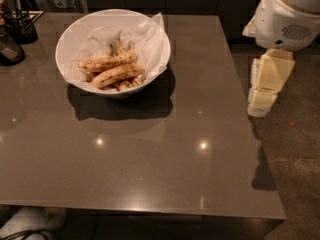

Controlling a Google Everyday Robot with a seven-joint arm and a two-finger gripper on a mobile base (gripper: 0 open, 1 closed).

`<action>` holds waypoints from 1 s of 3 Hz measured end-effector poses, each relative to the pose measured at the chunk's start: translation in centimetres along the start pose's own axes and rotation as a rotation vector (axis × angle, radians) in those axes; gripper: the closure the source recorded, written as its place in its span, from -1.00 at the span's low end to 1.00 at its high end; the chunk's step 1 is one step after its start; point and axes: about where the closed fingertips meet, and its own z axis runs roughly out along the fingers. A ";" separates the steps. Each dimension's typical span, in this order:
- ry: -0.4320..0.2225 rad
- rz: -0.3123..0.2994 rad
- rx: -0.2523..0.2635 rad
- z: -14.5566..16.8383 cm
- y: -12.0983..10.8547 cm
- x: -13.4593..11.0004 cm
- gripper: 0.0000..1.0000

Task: Pick banana from white bowl

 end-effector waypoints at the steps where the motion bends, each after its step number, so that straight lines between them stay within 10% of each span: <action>1: 0.006 -0.043 -0.003 1.1 -1.0 -2.0 -1.00; 3: -0.033 -0.144 0.041 0.4 -1.8 -6.5 -1.00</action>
Offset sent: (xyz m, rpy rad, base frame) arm 0.0133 0.0156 -0.0037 -0.0130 0.0005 0.0344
